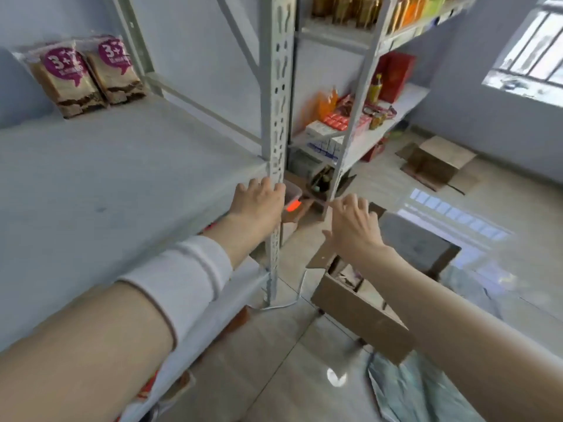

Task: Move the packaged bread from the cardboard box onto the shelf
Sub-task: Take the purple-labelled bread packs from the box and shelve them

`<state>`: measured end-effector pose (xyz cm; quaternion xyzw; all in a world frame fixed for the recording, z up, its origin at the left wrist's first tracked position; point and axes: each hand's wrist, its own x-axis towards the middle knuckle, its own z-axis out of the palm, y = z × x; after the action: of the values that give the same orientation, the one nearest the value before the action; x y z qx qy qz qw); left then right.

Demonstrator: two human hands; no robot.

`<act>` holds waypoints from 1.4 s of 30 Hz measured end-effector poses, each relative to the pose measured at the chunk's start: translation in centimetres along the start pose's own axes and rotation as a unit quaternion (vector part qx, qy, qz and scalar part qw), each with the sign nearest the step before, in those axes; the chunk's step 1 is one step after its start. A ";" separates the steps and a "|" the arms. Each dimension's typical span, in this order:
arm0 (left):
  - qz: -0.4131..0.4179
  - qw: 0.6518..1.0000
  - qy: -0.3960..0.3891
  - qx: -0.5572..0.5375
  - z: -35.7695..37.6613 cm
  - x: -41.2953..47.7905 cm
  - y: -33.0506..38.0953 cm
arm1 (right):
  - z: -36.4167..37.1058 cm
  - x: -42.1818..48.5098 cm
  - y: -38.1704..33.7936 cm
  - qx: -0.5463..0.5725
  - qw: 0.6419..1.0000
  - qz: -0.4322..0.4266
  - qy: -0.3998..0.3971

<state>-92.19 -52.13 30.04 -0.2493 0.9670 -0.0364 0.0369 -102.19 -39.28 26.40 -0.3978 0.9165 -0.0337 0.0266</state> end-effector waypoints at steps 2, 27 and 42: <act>0.027 0.999 -0.021 -0.005 2.1 1.2 5.8 | 2.2 -2.2 5.8 -0.013 0.999 0.040 -0.023; -0.201 0.917 -0.276 -0.204 43.3 26.9 31.3 | 41.0 8.8 41.0 0.290 0.764 0.522 -0.243; -0.201 0.874 -0.292 -0.332 47.1 29.3 28.8 | 46.5 11.8 42.0 0.294 0.661 0.660 -0.204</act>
<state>-127.39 -43.62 -20.94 -0.4353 0.7965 0.3547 0.2242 -137.28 -21.13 -23.67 0.3426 0.8529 -0.1928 0.3436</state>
